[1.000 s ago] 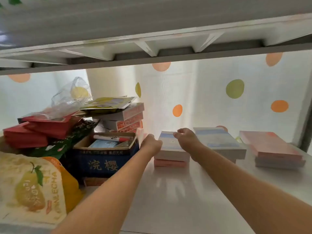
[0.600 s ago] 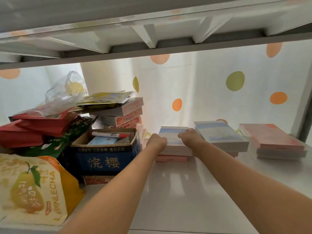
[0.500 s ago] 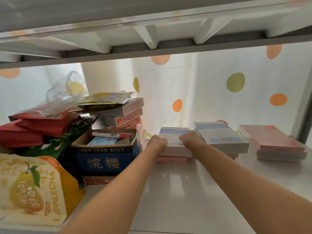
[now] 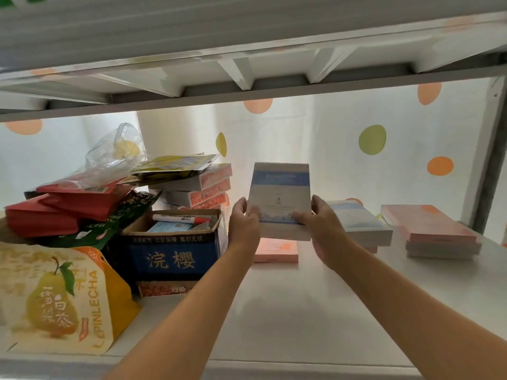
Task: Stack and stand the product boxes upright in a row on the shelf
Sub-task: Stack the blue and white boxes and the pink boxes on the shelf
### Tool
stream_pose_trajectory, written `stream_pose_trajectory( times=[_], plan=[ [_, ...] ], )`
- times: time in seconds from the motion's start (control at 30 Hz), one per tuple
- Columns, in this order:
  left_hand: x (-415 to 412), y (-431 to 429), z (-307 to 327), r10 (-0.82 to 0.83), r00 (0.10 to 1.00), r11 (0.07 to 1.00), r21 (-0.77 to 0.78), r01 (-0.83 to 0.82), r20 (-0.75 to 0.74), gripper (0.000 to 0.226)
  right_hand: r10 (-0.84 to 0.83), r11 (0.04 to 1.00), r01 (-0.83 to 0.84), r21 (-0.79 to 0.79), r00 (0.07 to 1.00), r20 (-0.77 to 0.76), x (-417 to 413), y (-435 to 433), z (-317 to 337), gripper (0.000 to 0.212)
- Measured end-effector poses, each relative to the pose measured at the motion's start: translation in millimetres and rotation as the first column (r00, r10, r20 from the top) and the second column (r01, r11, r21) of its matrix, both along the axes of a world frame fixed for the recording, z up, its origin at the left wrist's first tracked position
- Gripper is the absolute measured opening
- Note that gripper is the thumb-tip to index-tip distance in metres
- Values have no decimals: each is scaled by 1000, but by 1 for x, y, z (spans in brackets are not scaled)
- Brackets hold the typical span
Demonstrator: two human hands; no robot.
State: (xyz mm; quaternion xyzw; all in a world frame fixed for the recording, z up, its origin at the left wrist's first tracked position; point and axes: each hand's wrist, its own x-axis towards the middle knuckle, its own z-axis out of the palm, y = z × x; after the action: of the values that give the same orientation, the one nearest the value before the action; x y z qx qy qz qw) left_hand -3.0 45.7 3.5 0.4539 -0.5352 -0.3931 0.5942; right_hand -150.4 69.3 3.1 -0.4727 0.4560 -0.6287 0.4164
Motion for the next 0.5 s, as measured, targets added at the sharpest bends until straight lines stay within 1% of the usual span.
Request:
stream_pose_trajectory(
  times=[0.07, 0.1, 0.13, 0.2, 0.27, 0.4, 0.5],
  plan=[
    [7, 13, -4, -137, 988, 990, -38, 134, -69, 48, 95, 995, -90, -39, 982, 165, -11, 20, 1, 37],
    [10, 15, -7, -202, 976, 979, -41, 200, -75, 54, 141, 990, -133, -49, 965, 222, -17, 28, 0, 38],
    [13, 18, -10, -265, 962, 964, -30, 264, -72, 58, 167, 986, -160, -50, 956, 240, -21, 36, -1, 38],
    [14, 22, -15, -375, 925, 926, 28, 377, -53, 62, 196, 980, -186, -66, 956, 220, -27, 49, -4, 38],
    [10, 31, -15, -429, 903, 900, 70, 429, -17, 64, 210, 976, -193, -103, 960, 184, -28, 58, -6, 39],
    [-1, 50, -5, -376, 925, 926, 27, 375, 43, 68, 148, 981, -137, -140, 986, 74, -27, 66, -7, 50],
    [-7, 58, -2, -321, 942, 945, -29, 325, 98, 64, 66, 987, -74, -146, 996, -58, -24, 69, -6, 61]
  ],
)
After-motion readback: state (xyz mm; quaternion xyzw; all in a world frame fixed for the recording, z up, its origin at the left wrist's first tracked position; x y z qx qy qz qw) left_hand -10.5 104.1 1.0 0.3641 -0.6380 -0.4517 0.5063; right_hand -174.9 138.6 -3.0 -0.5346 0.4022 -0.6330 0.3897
